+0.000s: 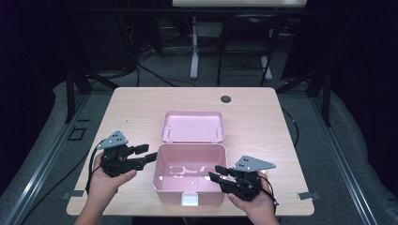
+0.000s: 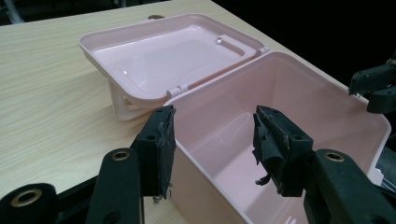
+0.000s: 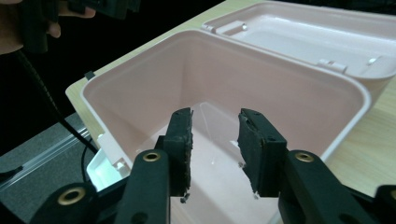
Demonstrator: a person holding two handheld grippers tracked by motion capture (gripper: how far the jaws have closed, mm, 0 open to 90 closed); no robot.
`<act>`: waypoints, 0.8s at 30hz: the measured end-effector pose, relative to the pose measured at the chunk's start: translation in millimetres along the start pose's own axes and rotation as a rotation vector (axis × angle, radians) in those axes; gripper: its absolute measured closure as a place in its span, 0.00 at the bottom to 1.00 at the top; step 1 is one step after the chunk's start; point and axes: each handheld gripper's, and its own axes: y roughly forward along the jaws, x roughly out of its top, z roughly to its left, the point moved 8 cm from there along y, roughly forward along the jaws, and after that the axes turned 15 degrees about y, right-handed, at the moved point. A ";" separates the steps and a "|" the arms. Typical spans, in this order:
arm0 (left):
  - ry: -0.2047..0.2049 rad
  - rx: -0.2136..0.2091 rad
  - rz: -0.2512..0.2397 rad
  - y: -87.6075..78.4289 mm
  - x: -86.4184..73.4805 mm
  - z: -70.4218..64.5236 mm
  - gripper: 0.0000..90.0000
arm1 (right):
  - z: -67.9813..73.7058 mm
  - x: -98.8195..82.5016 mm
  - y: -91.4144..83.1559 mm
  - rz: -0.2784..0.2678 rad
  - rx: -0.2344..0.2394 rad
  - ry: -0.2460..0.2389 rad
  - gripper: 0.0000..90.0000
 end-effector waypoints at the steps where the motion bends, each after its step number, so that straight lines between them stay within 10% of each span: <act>1: 0.002 0.001 0.002 0.0 0.0 0.0 0.54 | -1.0 1.0 -1.1 -0.003 -0.003 -0.002 0.70; 24: 0.014 -0.004 0.026 -0.6 -0.5 -0.8 0.52 | -43.4 25.4 -30.9 -0.107 -0.098 0.012 0.54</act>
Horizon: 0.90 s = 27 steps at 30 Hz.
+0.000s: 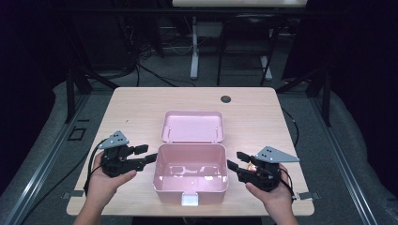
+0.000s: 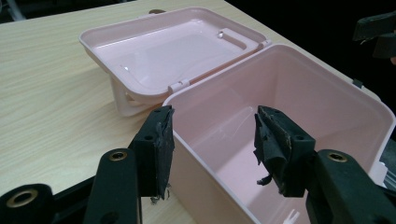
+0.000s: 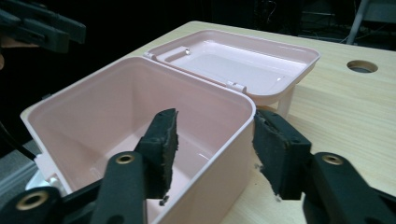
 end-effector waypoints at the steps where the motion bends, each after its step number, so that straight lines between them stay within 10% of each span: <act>1: 0.008 -0.009 -0.013 0.0 1.0 -1.0 0.52 | -1.0 -0.3 0.7 0.003 -0.002 -0.009 0.52; 27: -0.004 0.021 0.011 -5.6 1.4 2.3 0.49 | -30.2 1.4 -5.5 0.078 -0.109 0.003 0.31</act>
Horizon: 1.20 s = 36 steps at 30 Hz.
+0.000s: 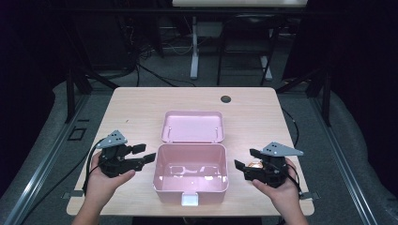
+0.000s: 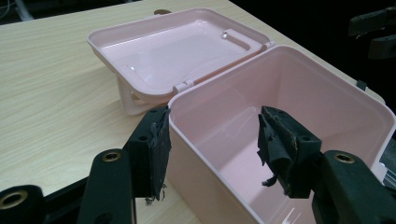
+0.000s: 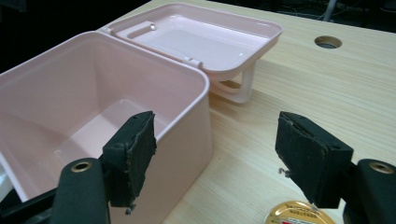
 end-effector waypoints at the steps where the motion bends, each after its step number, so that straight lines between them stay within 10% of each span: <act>1: -0.005 0.000 0.000 -0.4 0.0 0.1 0.49 | -2.3 0.8 -0.6 -0.003 -0.002 0.004 0.31; 36: 0.000 0.028 0.007 -10.5 0.7 7.6 0.51 | -55.8 18.1 19.6 0.277 -0.170 -0.074 0.30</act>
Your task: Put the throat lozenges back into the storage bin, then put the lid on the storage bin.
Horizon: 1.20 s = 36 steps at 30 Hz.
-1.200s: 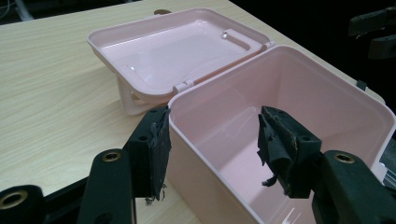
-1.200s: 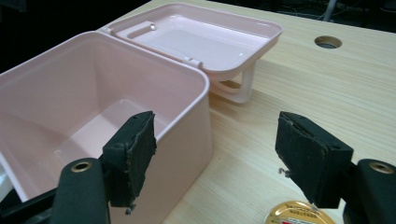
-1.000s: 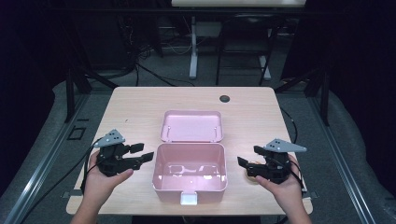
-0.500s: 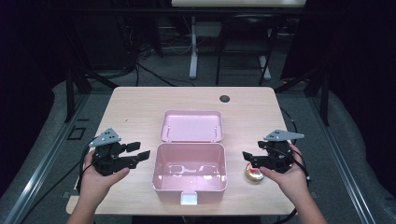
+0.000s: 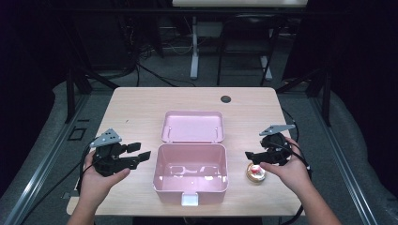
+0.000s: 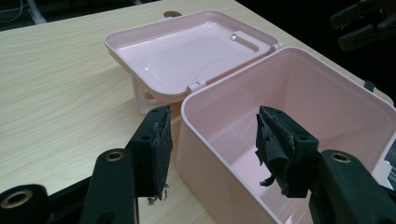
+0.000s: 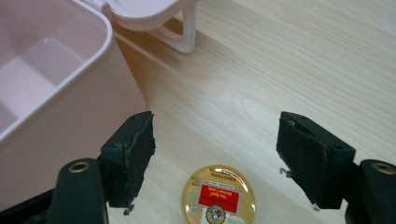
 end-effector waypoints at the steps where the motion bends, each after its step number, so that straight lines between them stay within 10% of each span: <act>1: 0.002 -0.005 0.006 -0.4 -0.5 -0.2 0.50 | -0.9 0.1 0.6 0.010 -0.007 -0.002 0.30; 36: 0.001 -0.001 0.010 -0.6 -2.0 2.6 0.50 | -22.2 -14.5 23.1 0.365 -0.136 -0.063 0.26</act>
